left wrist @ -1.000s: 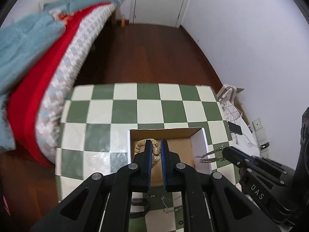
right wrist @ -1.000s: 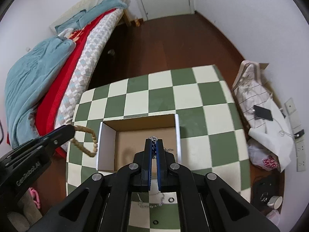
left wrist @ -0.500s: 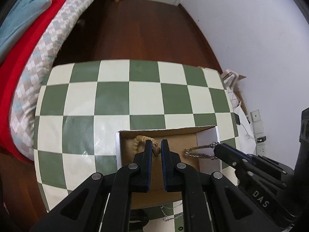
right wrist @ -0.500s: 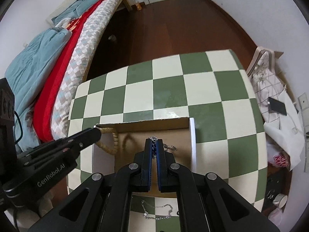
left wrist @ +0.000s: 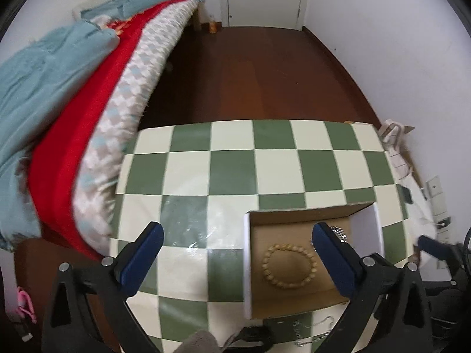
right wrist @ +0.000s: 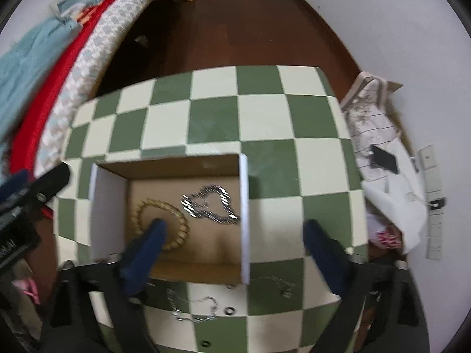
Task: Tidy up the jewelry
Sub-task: 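Lower both bracelets into the box and open both grippers, then lift both grippers away from the box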
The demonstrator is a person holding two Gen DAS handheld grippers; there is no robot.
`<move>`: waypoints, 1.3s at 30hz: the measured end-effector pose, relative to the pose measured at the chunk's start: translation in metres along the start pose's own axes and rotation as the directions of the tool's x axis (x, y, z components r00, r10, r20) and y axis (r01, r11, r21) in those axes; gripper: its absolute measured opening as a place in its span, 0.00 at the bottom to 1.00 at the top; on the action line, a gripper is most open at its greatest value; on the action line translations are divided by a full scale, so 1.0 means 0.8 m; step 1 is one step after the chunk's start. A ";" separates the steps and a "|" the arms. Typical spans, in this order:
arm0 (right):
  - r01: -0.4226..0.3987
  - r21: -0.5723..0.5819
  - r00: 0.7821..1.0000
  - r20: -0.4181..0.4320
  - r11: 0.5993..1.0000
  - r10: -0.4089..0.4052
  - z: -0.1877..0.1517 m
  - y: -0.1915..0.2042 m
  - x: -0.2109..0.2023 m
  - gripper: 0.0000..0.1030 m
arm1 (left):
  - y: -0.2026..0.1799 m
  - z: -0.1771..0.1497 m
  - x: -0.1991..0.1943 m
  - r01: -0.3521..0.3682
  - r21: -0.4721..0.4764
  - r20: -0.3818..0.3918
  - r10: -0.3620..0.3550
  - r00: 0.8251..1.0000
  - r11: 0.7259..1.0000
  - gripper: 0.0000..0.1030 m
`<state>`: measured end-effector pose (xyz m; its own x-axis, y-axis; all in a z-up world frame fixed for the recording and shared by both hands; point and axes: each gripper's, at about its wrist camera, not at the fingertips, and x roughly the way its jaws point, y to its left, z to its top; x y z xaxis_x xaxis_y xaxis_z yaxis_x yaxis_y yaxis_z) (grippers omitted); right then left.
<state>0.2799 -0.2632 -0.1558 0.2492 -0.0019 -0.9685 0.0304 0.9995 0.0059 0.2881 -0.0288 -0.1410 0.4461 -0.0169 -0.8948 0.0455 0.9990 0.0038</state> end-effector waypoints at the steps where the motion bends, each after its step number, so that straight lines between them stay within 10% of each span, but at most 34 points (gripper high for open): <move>1: 0.015 -0.016 1.000 -0.001 1.000 -0.015 -0.006 0.003 0.001 0.97 | 0.000 -0.005 -0.001 -0.010 0.003 0.004 0.010 1.000 1.000 1.00; 19: 0.060 -0.013 0.990 0.132 0.998 -0.058 -0.083 0.018 -0.068 1.00 | 0.012 -0.078 -0.084 -0.066 -0.008 0.129 0.066 0.989 0.998 1.00; 39: 0.063 0.013 0.924 0.377 0.998 -0.064 -0.185 0.023 -0.222 1.00 | 0.022 -0.157 -0.229 -0.072 0.003 0.331 0.067 0.941 0.997 1.00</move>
<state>0.0931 -0.2398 -0.0207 0.5928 -0.0770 -0.8016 0.0589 0.9969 -0.0522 0.0948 -0.0031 -0.0335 0.7188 0.0366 -0.6943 0.0160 0.9975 0.0691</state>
